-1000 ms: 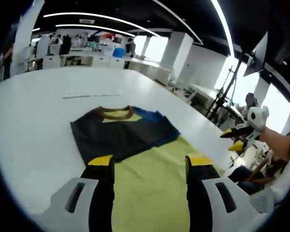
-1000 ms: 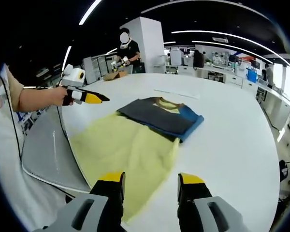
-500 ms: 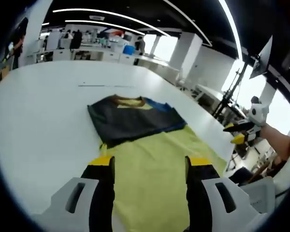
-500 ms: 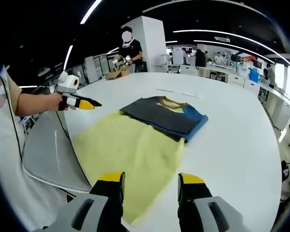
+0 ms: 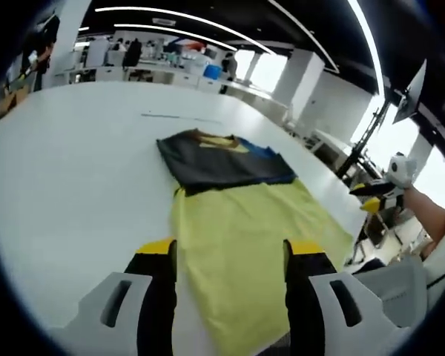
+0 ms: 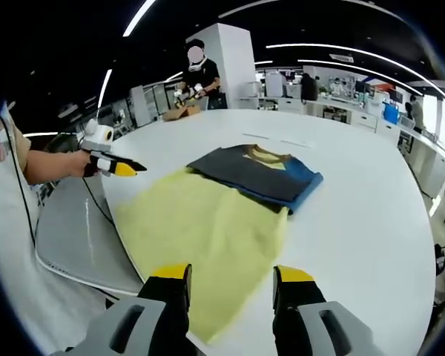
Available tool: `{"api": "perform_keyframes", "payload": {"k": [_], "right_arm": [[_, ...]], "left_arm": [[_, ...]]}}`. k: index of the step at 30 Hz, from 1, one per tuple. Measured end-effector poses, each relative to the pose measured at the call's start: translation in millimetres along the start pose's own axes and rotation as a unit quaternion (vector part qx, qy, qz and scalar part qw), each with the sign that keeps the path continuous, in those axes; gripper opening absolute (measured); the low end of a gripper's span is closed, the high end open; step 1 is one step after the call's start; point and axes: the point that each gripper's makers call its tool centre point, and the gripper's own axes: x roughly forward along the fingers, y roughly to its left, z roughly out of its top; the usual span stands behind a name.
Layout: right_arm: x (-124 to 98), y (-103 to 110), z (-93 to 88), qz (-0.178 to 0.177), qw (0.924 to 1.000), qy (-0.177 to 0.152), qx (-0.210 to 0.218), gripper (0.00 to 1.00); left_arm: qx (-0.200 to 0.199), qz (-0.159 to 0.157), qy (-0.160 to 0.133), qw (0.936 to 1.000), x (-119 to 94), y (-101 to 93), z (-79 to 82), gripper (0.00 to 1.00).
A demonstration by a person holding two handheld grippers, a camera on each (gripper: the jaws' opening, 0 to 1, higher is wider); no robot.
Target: Fold the garment on the visible template until the final outline fits inside the template.
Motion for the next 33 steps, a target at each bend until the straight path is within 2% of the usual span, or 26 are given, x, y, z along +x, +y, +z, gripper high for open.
{"api": "perform_keyframes", "payload": {"k": [18, 33], "right_arm": [[0.9, 6.8, -13.1, 0.004, 0.9999, 0.009, 0.006, 0.42], [4.6, 14.1, -29.6, 0.011, 0.9996, 0.019, 0.017, 0.40]], "left_arm": [[-0.012, 0.004, 0.030, 0.9995, -15.7, 2.0, -36.3, 0.53], [0.004, 0.001, 0.076, 0.9971, -28.2, 1.2, -64.7, 0.44]]}}
